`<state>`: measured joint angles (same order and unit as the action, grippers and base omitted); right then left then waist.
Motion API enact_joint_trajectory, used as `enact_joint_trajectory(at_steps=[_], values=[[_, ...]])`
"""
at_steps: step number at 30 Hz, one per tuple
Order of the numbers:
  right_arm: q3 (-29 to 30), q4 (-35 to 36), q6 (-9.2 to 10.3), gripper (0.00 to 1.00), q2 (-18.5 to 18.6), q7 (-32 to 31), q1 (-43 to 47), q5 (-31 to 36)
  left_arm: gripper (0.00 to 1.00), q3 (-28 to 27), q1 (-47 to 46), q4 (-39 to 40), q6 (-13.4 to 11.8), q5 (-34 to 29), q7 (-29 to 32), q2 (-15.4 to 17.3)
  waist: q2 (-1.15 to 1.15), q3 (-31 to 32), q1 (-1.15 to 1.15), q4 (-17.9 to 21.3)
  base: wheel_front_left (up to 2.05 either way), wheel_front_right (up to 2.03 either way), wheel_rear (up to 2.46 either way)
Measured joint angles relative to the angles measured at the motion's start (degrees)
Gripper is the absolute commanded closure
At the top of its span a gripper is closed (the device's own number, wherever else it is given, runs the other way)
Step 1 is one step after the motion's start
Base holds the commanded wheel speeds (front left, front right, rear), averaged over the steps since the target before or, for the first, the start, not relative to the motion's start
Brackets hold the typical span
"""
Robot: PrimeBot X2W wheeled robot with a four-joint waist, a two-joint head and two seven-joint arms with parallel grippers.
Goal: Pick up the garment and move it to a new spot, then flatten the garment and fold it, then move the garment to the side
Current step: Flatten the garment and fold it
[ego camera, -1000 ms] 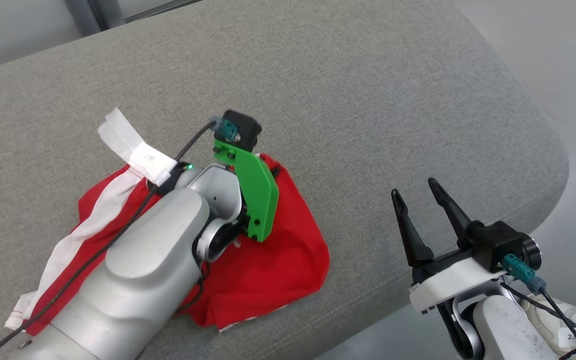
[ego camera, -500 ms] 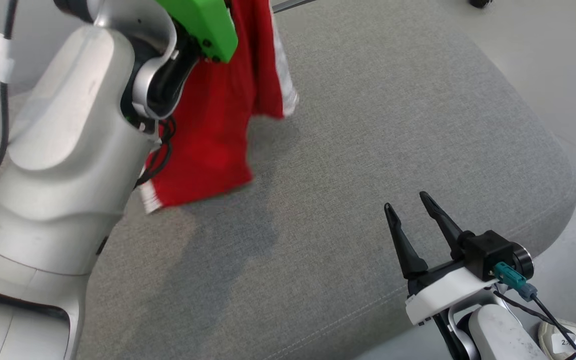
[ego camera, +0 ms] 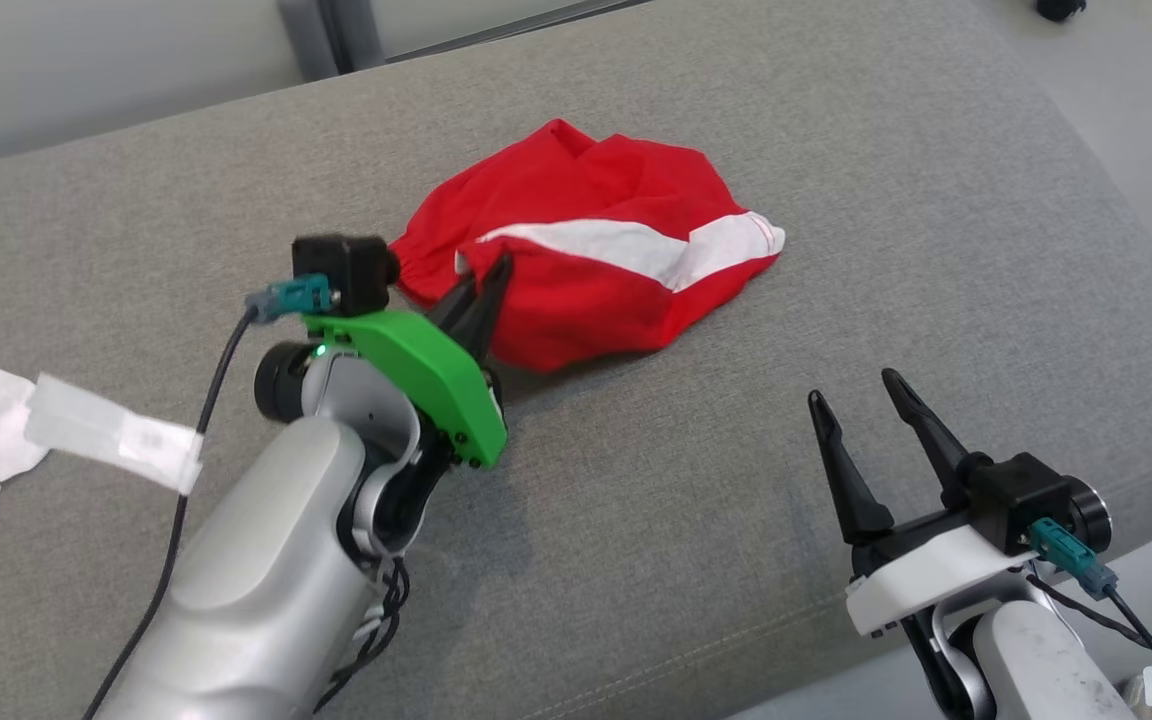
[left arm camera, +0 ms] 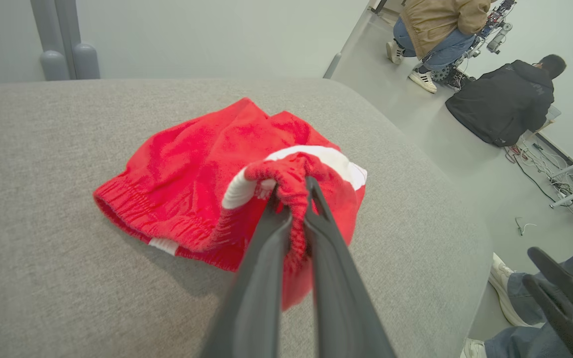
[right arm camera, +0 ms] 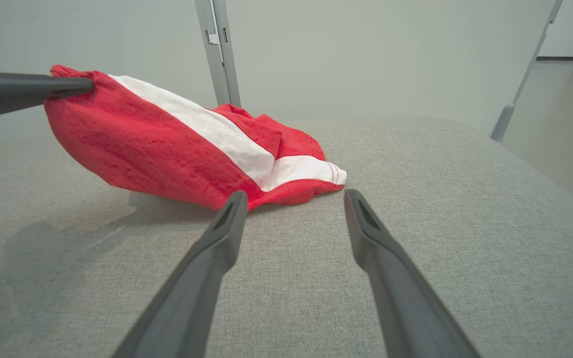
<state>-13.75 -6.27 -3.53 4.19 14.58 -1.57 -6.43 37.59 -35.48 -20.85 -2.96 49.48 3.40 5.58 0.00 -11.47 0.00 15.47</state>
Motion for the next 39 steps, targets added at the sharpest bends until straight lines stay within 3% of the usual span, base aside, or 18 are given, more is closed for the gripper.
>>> enact_joint_trajectory(at_steps=[12,21,30,39], values=[[3.12,-2.96,-0.48,0.00,6.03,-0.07,-2.97,1.93,1.00,0.15,10.28,1.93,2.20,0.60,-5.49,3.85,0.00,-0.60,0.00,-5.77,0.00,0.00,0.00],[5.05,-12.10,-1.52,0.00,10.26,-9.03,-7.98,1.18,1.00,0.07,13.58,4.24,2.29,0.62,-6.49,6.25,0.00,-0.92,0.00,-9.41,0.00,0.00,0.00],[1.70,-18.37,-2.53,0.00,7.97,-13.73,-13.11,-0.34,1.00,0.07,15.61,5.38,2.47,0.73,-6.57,7.56,0.00,-2.20,0.00,-13.02,0.00,0.00,0.00],[-2.25,-21.97,-3.12,0.00,5.17,-14.22,-14.61,-1.09,1.00,-0.46,17.02,6.48,2.97,1.09,-7.51,8.17,0.00,-2.99,0.00,-15.77,0.00,0.00,0.00]])
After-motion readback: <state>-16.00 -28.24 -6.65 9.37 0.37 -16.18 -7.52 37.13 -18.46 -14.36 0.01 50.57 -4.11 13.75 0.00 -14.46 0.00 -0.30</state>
